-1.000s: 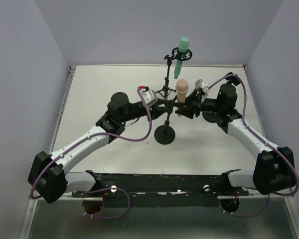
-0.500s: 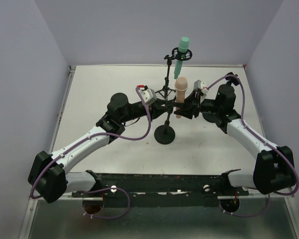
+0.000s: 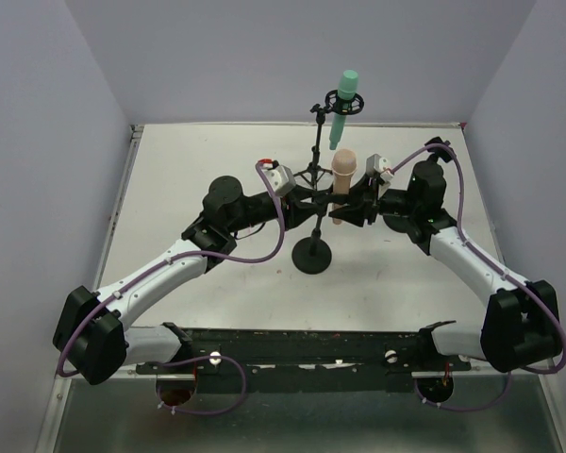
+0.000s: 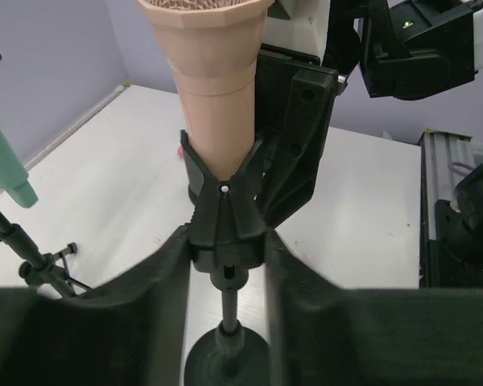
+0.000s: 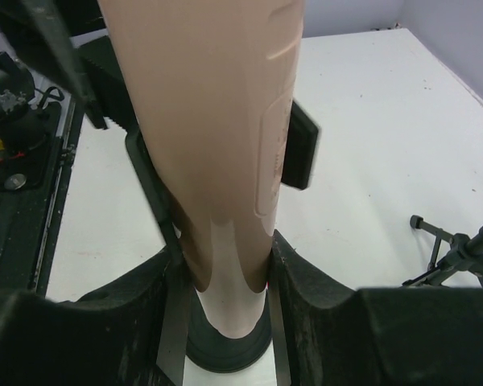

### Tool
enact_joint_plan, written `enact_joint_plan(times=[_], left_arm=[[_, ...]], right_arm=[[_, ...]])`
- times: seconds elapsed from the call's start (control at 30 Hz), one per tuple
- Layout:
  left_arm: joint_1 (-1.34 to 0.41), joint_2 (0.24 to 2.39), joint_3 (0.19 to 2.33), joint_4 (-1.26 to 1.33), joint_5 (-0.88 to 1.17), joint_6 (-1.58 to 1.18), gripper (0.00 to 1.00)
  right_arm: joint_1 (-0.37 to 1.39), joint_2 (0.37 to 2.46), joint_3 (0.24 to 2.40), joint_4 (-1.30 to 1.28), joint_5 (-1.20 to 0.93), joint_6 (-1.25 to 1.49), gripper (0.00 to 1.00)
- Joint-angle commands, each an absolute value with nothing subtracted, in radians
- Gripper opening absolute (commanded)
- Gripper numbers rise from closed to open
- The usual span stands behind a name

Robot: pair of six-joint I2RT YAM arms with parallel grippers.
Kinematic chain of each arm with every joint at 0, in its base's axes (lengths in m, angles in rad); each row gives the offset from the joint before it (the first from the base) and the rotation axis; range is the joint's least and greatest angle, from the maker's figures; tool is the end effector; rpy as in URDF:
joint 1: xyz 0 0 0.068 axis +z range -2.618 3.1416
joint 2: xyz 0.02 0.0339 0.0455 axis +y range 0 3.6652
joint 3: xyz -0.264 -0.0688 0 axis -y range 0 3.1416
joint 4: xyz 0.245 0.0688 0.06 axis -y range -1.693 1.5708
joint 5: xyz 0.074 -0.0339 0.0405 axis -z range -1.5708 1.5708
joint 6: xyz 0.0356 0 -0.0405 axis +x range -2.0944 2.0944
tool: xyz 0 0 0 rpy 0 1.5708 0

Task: Attach the microphones to the stand

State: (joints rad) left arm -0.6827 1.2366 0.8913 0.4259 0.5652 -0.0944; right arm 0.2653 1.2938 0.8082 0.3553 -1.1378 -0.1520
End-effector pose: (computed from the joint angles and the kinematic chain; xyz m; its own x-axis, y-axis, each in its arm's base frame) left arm 0.2114 -0.1965 0.3448 -0.0271 -0.0806 -0.9964 0.9486 0.3122 -0.0510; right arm 0.2624 0.1048 0.2946 0.0242 -0.0593 -0.9979 -0.9862 0.1618 -0.0336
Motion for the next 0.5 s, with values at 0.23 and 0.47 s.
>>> enact_joint_plan(times=[0.23, 0.47], left_arm=[[-0.686, 1.198, 0.873, 0.453, 0.557, -0.166, 0.90], [-0.678, 1.126, 0.819, 0.452, 0.537, -0.150, 0.98]], right_arm=[[0.276, 1.261, 0.808, 0.341, -1.097, -0.181, 0.34], [0.275, 1.249, 0.804, 0.328, -1.062, -0.176, 0.89]])
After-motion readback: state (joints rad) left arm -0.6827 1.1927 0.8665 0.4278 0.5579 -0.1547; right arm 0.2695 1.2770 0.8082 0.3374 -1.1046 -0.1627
